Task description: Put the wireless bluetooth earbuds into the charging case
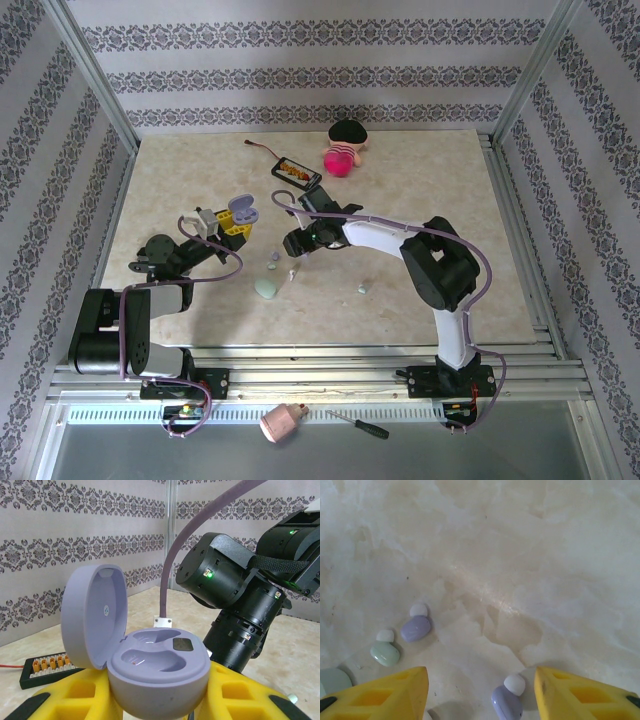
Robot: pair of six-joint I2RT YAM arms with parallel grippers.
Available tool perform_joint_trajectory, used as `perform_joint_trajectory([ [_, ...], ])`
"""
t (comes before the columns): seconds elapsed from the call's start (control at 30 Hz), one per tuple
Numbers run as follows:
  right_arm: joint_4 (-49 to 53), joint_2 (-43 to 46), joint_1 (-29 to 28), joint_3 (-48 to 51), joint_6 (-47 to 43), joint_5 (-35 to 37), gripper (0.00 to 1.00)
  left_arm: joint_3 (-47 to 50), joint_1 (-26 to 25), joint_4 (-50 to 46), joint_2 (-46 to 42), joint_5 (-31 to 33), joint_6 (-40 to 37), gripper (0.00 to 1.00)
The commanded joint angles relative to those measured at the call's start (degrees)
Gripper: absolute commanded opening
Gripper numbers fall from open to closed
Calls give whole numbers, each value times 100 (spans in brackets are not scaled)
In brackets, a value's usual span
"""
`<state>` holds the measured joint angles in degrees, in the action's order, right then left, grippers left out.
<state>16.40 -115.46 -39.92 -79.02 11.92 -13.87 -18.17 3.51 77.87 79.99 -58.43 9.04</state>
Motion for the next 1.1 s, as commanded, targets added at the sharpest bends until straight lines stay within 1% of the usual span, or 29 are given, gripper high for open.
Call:
perform_joint_trajectory([
  [0.0,395,-225,-42,-186,109,-71,58,33,112,191,-84,-76,-63,15],
  [0.27,603,-545,-43,-489,-61,-384,60,47,114,202,-106,-90,-76,15],
  [0.37,585,-565,-49,-535,-210,-626,60,51,116,194,-124,-90,-108,15],
  [0.43,585,-557,-48,-547,-373,-920,60,62,118,177,-135,-81,-121,15],
  [0.53,604,-520,-57,-554,-569,-1100,60,51,124,176,-124,-91,-130,15],
  [0.7,1065,-592,-60,-812,-946,-1391,59,42,131,211,-90,-89,-113,15],
  [0.77,1112,-521,-90,-828,-1055,-1393,59,44,128,219,-80,-96,-109,15],
  [0.83,895,-376,-88,-697,-966,-1358,59,42,124,230,-90,-88,-113,15],
  [0.93,304,-47,-83,-319,-562,-1111,59,53,137,238,-91,-77,-113,15],
  [1.0,-167,203,-41,36,-37,-850,58,67,139,253,-107,-71,-120,15],
  [1.07,-631,465,26,469,689,-631,56,77,147,232,-141,-70,-132,15],
])
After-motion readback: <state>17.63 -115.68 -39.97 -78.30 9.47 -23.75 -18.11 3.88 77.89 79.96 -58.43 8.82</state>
